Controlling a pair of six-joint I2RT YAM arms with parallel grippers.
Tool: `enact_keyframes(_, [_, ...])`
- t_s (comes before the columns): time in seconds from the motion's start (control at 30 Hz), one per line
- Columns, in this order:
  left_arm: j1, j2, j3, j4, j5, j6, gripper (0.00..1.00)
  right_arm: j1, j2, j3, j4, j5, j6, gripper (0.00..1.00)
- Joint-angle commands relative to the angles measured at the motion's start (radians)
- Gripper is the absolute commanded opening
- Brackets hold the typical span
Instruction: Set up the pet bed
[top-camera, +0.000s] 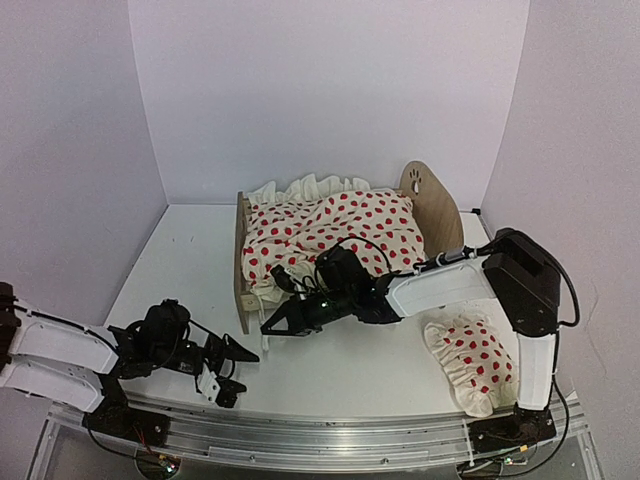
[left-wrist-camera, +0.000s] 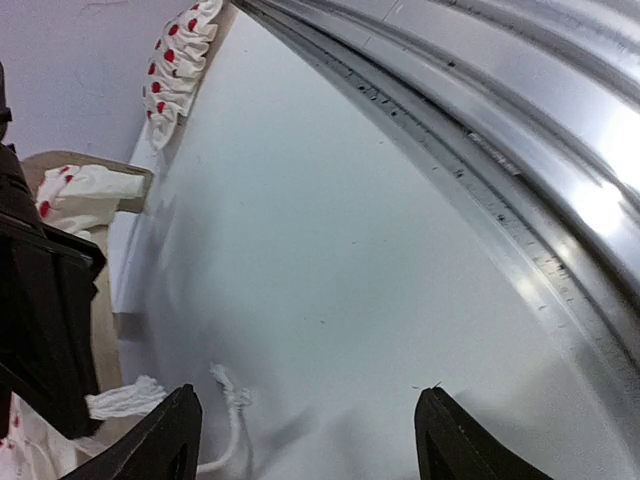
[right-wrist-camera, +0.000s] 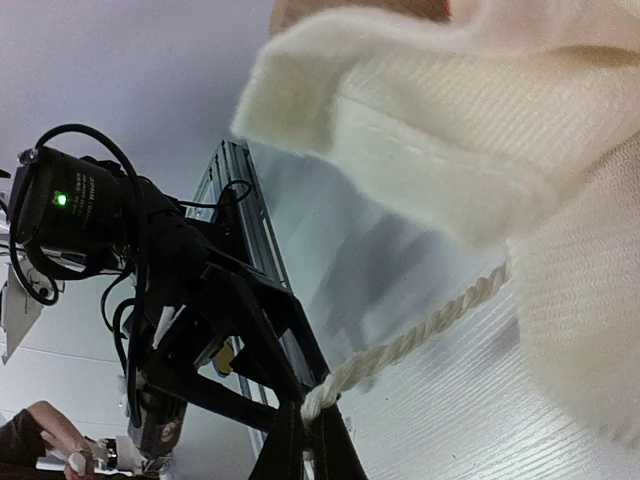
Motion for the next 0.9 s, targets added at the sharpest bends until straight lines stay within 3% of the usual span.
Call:
enact_keyframes(0.0, [-0.003, 0.086, -0.004, 0.541, -0.018, 0.168, 0.75, 0.007, 0.021, 0.042, -0.007, -0.062, 0.081, 0.0])
enact_keyframes(0.2, [-0.001, 0.144, -0.019, 0.643, -0.015, 0.204, 0.74, 0.003, 0.03, 0.065, -0.013, -0.09, 0.092, 0.0])
enact_keyframes(0.43, [0.003, 0.189, 0.004, 0.607, -0.036, 0.236, 0.51, 0.0, 0.031, 0.074, -0.015, -0.096, 0.096, 0.0])
enact_keyframes(0.67, [0.071, 0.073, -0.009, 0.385, 0.028, 0.303, 0.56, -0.01, 0.021, 0.071, -0.014, -0.102, 0.103, 0.0])
enact_keyframes(0.87, [0.076, 0.099, 0.015, 0.387, 0.052, 0.324, 0.5, -0.01, 0.027, 0.077, -0.013, -0.108, 0.105, 0.0])
